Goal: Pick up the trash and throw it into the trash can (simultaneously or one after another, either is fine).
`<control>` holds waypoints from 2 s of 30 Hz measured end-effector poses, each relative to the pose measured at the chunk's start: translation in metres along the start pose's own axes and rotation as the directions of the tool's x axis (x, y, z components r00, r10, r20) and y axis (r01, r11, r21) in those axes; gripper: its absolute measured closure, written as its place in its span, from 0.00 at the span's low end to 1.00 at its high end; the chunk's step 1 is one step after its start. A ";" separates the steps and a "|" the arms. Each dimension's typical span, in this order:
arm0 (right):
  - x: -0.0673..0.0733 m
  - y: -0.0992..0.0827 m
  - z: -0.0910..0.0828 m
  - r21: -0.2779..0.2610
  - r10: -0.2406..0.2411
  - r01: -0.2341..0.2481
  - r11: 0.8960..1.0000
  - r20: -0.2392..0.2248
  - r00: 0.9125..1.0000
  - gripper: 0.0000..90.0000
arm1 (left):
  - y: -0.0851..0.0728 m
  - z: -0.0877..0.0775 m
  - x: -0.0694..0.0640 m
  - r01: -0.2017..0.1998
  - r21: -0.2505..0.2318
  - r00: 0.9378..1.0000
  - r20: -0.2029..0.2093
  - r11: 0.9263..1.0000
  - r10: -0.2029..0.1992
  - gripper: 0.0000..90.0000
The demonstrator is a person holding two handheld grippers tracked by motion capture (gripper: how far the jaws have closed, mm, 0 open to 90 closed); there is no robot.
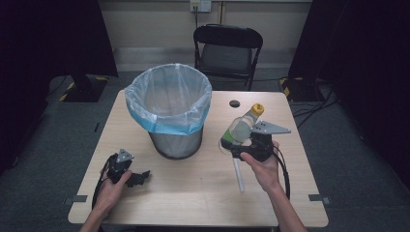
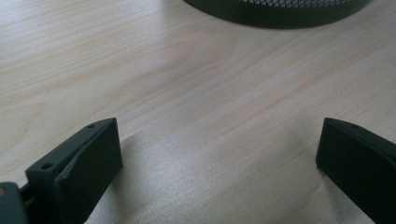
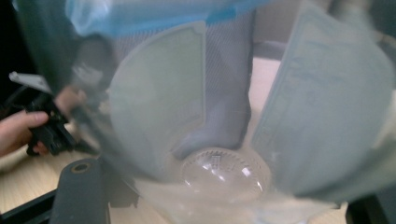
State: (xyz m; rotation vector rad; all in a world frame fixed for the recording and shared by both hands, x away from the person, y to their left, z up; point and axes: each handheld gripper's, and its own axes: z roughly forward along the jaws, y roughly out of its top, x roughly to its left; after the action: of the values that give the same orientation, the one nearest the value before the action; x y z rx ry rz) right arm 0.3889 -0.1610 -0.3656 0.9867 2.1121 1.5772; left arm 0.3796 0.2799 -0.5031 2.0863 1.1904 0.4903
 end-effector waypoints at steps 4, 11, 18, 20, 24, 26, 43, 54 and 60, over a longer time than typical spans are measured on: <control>-0.002 0.008 -0.003 -0.026 0.001 -0.001 1.000 0.003 1.000 0.31 | 0.000 0.000 0.000 0.000 0.000 1.000 0.000 1.000 0.000 0.00; -0.003 0.026 -0.009 -0.066 0.004 -0.004 0.998 0.005 1.000 0.31 | 0.000 0.000 0.000 0.000 0.000 1.000 0.000 1.000 0.000 0.00; -0.005 0.044 -0.019 -0.119 0.016 -0.016 0.993 0.002 1.000 0.31 | 0.000 0.000 0.000 0.000 0.000 1.000 0.000 1.000 0.000 0.00; -0.005 0.049 -0.020 -0.135 0.022 -0.021 0.991 -0.001 1.000 0.31 | 0.000 0.000 0.000 0.000 0.000 1.000 0.000 1.000 0.000 0.00; -0.003 0.059 -0.021 -0.167 0.021 -0.023 0.986 -0.013 1.000 0.31 | 0.000 0.000 0.000 0.000 0.000 1.000 0.000 1.000 0.000 0.00; -0.003 0.062 -0.021 -0.175 0.019 -0.022 0.984 -0.017 1.000 0.31 | 0.000 0.000 0.000 0.000 0.000 1.000 0.000 1.000 0.000 0.00; 0.013 0.110 -0.015 -0.258 -0.035 0.015 0.966 -0.074 0.997 0.31 | 0.000 0.000 0.000 0.000 0.000 1.000 0.000 1.000 0.000 0.00; 0.022 0.135 -0.006 -0.301 -0.060 0.025 0.953 -0.109 0.992 0.31 | 0.000 0.000 0.000 0.000 0.000 1.000 0.000 1.000 0.000 0.00; 0.027 0.145 0.005 -0.298 -0.064 0.024 0.954 -0.128 0.990 0.31 | 0.000 0.000 0.000 0.000 0.000 1.000 0.000 1.000 0.000 0.00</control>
State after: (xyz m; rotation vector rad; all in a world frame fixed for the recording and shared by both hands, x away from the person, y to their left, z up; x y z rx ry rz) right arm 0.4213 -0.1171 -0.2286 0.7443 1.8892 1.9158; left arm 0.3796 0.2799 -0.5031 2.0862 1.1907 0.4903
